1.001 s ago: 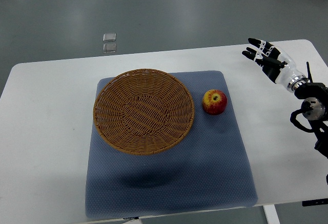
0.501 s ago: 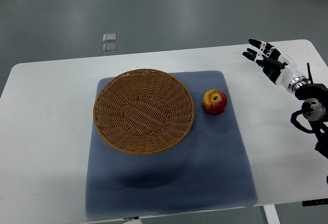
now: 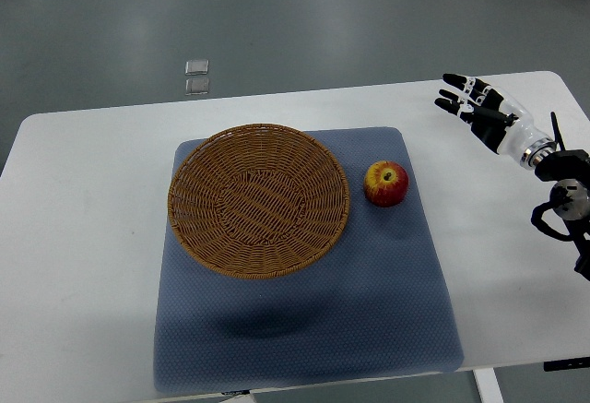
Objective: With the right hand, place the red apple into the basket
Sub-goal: 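Reach the right hand down toward the red apple beside the basket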
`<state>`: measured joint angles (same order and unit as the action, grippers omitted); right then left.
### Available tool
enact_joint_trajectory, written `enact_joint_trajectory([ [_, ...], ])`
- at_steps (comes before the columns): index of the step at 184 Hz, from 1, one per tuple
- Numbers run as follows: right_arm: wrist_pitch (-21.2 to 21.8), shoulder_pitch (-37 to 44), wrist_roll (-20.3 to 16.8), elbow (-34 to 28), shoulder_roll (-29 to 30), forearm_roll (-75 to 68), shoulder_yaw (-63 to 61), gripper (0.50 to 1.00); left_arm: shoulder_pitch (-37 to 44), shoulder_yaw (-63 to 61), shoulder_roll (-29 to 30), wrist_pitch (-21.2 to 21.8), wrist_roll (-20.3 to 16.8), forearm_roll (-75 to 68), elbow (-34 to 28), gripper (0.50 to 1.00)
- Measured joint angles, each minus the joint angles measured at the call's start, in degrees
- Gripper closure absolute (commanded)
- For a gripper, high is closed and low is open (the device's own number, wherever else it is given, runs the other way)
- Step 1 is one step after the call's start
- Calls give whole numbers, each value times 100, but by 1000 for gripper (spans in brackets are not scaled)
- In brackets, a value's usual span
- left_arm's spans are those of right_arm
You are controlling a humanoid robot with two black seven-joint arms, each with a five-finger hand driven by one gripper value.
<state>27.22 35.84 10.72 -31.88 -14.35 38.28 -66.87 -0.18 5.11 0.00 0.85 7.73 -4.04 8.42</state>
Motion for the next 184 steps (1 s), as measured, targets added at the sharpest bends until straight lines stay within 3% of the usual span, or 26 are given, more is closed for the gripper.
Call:
enact_joint_trajectory([
  [37,505,9,261,-158,-263,44,582,579,0,0,0,0,0,0,0,500],
  [84,603,104,697,-618,-774,199,1576,581,0,-1,0,0,1,0,2,500],
  [184,-313,137,1076,-1475,-859,3234,1916,583,0,-1,0,0,1,0,2,500],
])
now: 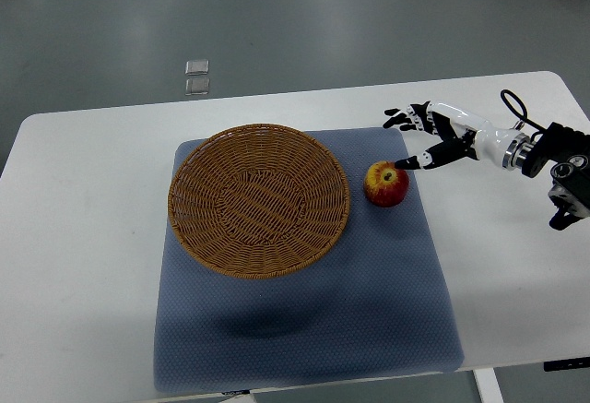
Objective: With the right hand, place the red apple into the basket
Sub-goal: 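Reach the right hand down toward the red apple beside the basket, then close the right hand fingers around the red apple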
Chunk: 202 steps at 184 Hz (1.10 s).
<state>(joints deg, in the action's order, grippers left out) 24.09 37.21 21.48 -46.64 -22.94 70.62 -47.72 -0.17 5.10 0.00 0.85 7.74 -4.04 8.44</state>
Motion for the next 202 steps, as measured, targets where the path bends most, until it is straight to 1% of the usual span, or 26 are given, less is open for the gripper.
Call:
enact_joint_trajectory([
  [27,-231,-3,183,-51,-7,651,338,583,0,0,0,0,0,0,0,500],
  [93,-299,-53,210,-388,-13,820,658,591,0,0,0,0,0,0,0,500],
  [107,-460,-55,172,-404,-9,923,688,591,0,0,0,0,0,0,0,500],
  [118,-637,-62,153,-404,-3,980,753,625,0,0,0,0,0,0,0,500],
  [127,-791,-62,145,-403,-1,1001,835,626,0,0,0,0,0,0,0,500],
  [128,-805,-62,144,-402,-1,1003,844,658,0,0,0,0,0,0,0,500],
  [139,-926,-61,140,-385,-1,1016,938,685,0,0,0,0,0,0,0,500],
  [142,-945,-59,140,-377,-1,1018,962,701,0,0,0,0,0,0,0,500],
  [153,-990,-53,139,-351,-1,1023,1039,703,0,0,0,0,0,0,0,500],
  [154,-992,-52,139,-350,-2,1024,1043,740,0,0,0,0,0,0,0,500],
  [155,-994,-52,139,-349,-2,1024,1047,740,0,0,0,0,0,0,0,500],
  [156,-995,-51,138,-348,-2,1025,1051,756,0,0,0,0,0,0,0,500],
  [159,-1000,-50,138,-345,-3,1027,1063,773,0,0,0,0,0,0,0,500],
  [160,-1001,-50,138,-344,-3,1028,1066,789,0,0,0,0,0,0,0,500],
  [161,-1002,-50,137,-343,-4,1029,1068,789,0,0,0,0,0,0,0,500],
  [162,-1004,-50,137,-342,-4,1030,1070,805,0,0,0,0,0,0,0,500],
  [169,-1015,-50,136,-337,-9,1038,1083,848,0,0,0,0,0,0,0,500],
  [170,-1017,-50,136,-337,-10,1040,1084,863,0,0,0,0,0,0,0,500],
  [180,-1043,-50,136,-330,-15,1063,1095,863,0,0,0,0,0,0,0,500],
  [181,-1045,-50,136,-329,-15,1065,1096,950,0,0,0,0,0,0,0,500],
  [182,-1047,-50,136,-329,-15,1066,1097,951,0,0,0,0,0,0,0,500],
  [183,-1048,-50,136,-328,-16,1068,1098,971,0,0,0,0,0,0,0,500],
  [184,-1050,-50,136,-327,-16,1069,1098,971,0,0,0,0,0,0,0,500],
  [185,-1052,-50,136,-327,-16,1071,1099,991,0,0,0,0,0,0,0,500],
  [187,-1055,-50,136,-325,-16,1073,1100,1000,0,0,0,0,0,0,0,500],
  [202,-1070,-45,139,-315,-22,1102,1106,1000,0,0,0,0,0,0,0,500],
])
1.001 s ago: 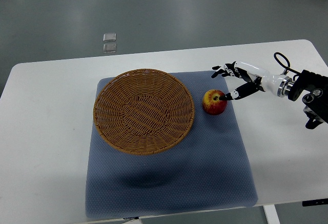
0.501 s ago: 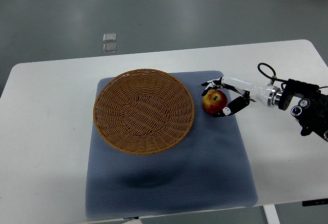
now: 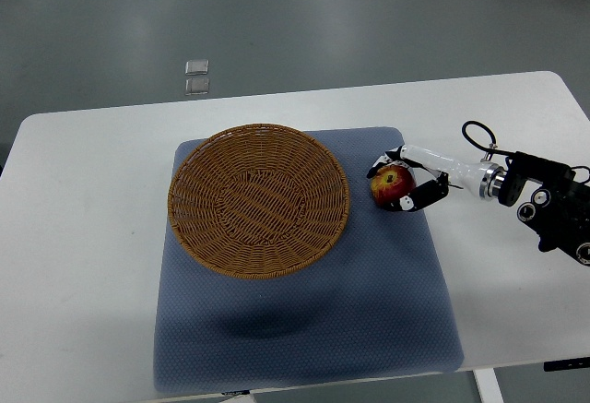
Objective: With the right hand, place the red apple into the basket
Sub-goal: 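Close the right hand fingers around the red apple, then lift the apple and carry it over the wicker basket, then lower the apple into the basket and open the right hand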
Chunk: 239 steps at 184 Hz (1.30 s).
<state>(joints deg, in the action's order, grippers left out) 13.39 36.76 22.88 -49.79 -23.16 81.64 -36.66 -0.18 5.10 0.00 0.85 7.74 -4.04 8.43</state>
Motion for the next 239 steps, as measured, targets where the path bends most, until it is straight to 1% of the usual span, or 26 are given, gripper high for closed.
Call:
enact_joint_trajectory([
  [36,-14,133,67,-3,-69,-145,-186,1000,0,2,0,3,0,0,0,500],
  [56,86,372,75,-58,-219,-606,-521,1000,0,2,0,3,0,0,0,500],
  [77,243,747,16,-363,-266,-1216,-667,1000,-1,2,0,3,0,0,0,500],
  [92,283,949,-60,-620,-189,-1341,-665,1000,0,1,0,3,0,0,0,500],
  [119,346,1202,-276,-1011,63,-1251,-470,1000,0,0,0,-2,0,0,0,500],
  [135,385,1321,-303,-1078,457,-945,-151,1000,-2,0,0,-2,0,0,0,500],
  [153,395,1390,-338,-1073,877,-665,314,1000,-2,0,0,-2,0,0,0,500],
  [196,358,1416,-504,-755,1506,-412,829,1000,-1,0,0,1,0,0,0,500],
  [197,356,1416,-505,-744,1515,-407,837,977,0,0,0,1,0,0,0,500],
  [208,333,1411,-509,-637,1603,-348,903,955,-1,0,0,2,0,0,0,500],
  [213,325,1403,-513,-573,1654,-310,931,934,-1,0,0,2,0,0,0,500],
  [222,320,1390,-523,-487,1725,-258,963,934,0,0,0,2,0,0,0,500],
  [223,319,1389,-525,-478,1731,-252,965,910,1,0,0,2,0,0,0,500],
  [228,316,1381,-534,-435,1762,-225,977,889,1,-1,0,2,0,0,0,500],
  [229,316,1380,-536,-428,1766,-220,979,877,1,-1,0,2,0,0,0,500],
  [230,316,1378,-537,-421,1771,-215,980,877,1,-1,0,2,0,0,0,500],
  [231,316,1375,-538,-414,1777,-210,982,863,1,-1,0,2,0,0,0,500],
  [232,315,1373,-539,-405,1782,-205,984,863,1,-1,0,2,0,0,0,500],
  [233,313,1367,-542,-388,1793,-195,988,846,1,-1,0,2,0,0,0,500],
  [234,312,1364,-543,-380,1798,-190,989,846,1,0,0,2,0,0,0,500],
  [235,310,1361,-544,-371,1803,-185,992,826,1,0,0,2,0,0,0,500],
  [236,309,1358,-546,-362,1809,-181,994,826,0,0,0,2,0,0,0,500],
  [237,308,1355,-547,-353,1815,-176,997,804,1,0,0,2,0,0,0,500],
  [238,306,1351,-548,-344,1821,-171,1000,803,1,0,0,2,0,0,0,500],
  [239,304,1348,-550,-336,1827,-167,1003,777,1,-1,0,2,0,0,0,500],
])
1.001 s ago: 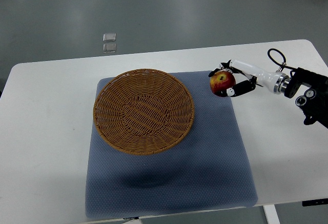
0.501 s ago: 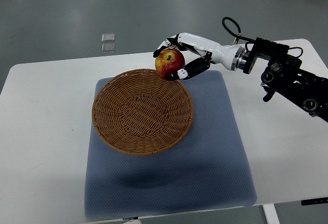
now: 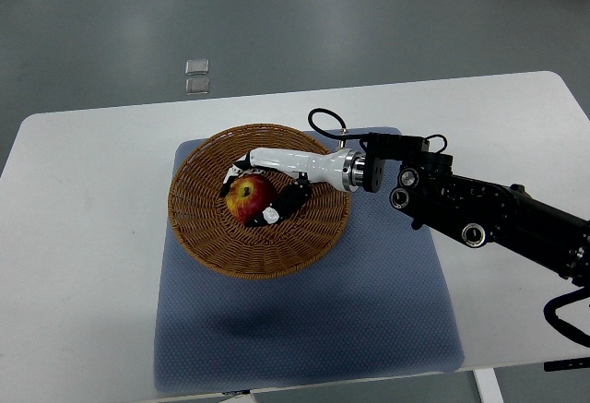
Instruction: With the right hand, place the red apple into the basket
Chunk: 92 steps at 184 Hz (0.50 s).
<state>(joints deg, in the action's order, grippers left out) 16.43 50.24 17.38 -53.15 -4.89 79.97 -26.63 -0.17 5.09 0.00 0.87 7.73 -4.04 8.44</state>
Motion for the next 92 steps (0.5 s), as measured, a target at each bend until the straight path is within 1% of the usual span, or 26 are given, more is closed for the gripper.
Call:
enact_joint_trajectory([
  [1,-2,-3,-1,8,6,4,3,777,0,0,0,0,0,0,0,500],
  [2,-4,-7,-3,16,12,8,6,746,0,0,0,0,0,0,0,500],
  [11,-46,-40,-18,85,73,35,36,746,-1,0,0,0,0,0,0,500],
  [12,-51,-43,-19,91,78,37,38,588,-1,0,0,0,0,0,0,500],
  [13,-61,-49,-21,101,86,40,43,579,-1,0,0,0,0,0,0,500],
  [42,-193,-195,-38,183,190,-7,61,576,0,0,0,-5,0,0,0,500],
  [69,-204,-205,-39,174,202,-145,-95,579,-1,0,0,-5,0,0,0,500],
  [92,-144,-158,-39,153,124,-400,-520,579,-1,0,0,-3,0,0,0,500],
])
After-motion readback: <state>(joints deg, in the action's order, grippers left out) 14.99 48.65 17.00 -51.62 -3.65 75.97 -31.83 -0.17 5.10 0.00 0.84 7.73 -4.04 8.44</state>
